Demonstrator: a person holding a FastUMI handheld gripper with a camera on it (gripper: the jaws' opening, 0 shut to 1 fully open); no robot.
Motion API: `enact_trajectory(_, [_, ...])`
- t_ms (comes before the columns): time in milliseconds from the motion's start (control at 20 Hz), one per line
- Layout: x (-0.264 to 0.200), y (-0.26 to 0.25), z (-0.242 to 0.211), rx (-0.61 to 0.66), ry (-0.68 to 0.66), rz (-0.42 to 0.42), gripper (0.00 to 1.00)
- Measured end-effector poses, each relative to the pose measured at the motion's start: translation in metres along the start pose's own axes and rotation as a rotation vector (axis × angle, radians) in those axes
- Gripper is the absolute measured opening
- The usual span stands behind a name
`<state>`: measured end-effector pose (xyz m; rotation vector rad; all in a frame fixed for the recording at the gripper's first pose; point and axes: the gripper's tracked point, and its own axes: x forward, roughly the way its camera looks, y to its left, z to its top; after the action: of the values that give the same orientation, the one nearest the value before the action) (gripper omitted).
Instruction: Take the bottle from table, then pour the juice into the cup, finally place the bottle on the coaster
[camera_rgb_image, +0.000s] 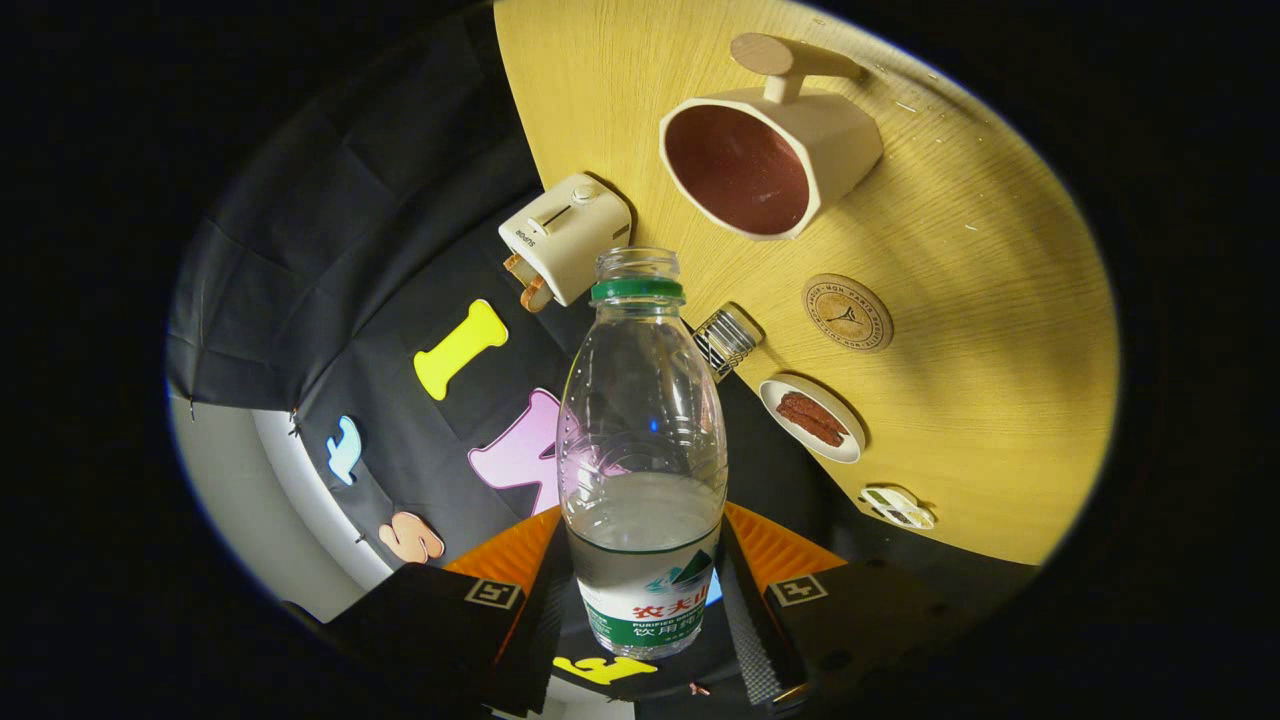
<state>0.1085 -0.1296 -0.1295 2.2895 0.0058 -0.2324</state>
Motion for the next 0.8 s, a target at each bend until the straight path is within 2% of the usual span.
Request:
enact_trajectory(350, [0.002, -0.007, 0.008, -0.087, -0.020, 0.001, 0.75])
enact_trajectory(550, [0.001, -0.012, 0.008, -0.228, -0.023, 0.023, 0.74])
enact_trajectory(800, [-0.006, -0.018, -0.002, -0.466, -0.016, 0.062, 0.74])
